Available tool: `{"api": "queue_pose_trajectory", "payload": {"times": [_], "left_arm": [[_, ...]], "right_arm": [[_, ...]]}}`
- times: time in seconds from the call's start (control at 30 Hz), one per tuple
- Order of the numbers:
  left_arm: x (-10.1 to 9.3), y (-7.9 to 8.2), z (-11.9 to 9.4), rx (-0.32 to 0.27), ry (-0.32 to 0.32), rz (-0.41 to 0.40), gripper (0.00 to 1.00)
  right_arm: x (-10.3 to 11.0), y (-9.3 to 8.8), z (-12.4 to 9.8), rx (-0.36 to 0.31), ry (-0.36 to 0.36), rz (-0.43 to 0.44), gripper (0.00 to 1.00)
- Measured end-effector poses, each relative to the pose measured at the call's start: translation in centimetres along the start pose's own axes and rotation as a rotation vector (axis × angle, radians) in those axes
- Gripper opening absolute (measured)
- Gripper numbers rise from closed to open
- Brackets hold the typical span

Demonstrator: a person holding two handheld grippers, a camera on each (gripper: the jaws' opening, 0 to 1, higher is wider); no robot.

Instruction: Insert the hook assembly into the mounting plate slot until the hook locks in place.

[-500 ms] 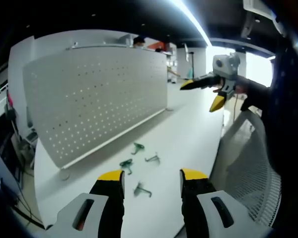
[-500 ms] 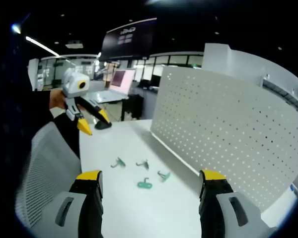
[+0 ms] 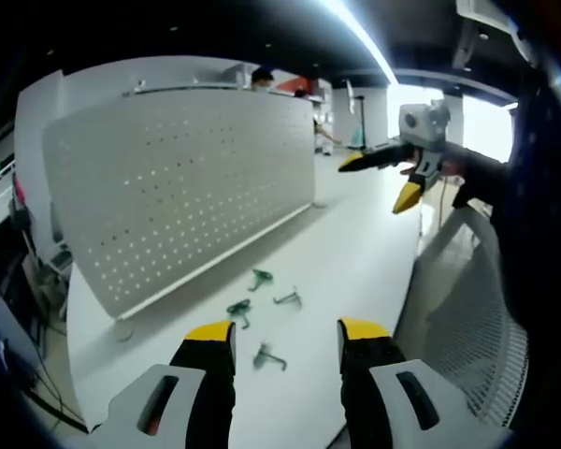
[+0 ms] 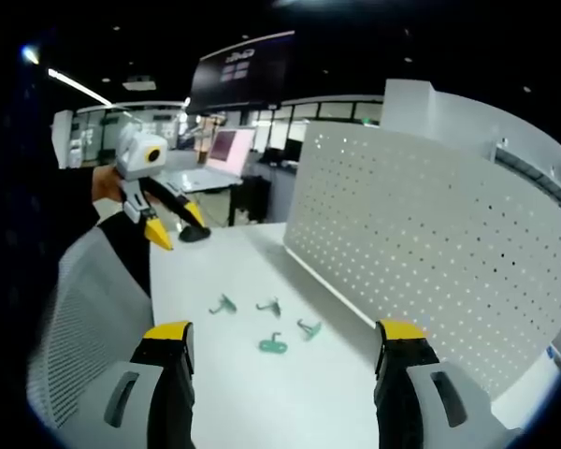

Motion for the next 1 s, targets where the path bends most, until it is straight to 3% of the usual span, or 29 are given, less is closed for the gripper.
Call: {"api": "queue_pose_trajectory", "payload": {"times": [1.0], "left_arm": [[-0.17,-0.52,0.08,0.01,0.016,0.005,0.4]], "right_arm": [[-0.18,0.15,-0.06,0.0,0.005,-0.016,0.8]]}}
Point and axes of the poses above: the point that each gripper's makers call its tool centre point, and the gripper's own axes: z roughly forward along the fingers, x roughly to its left, y roughly out of its top, the point moved 1 cm from there along -z, roughly backward along the fingers, and after that the axes turned 1 degree about -x, right-handed, at the moved point
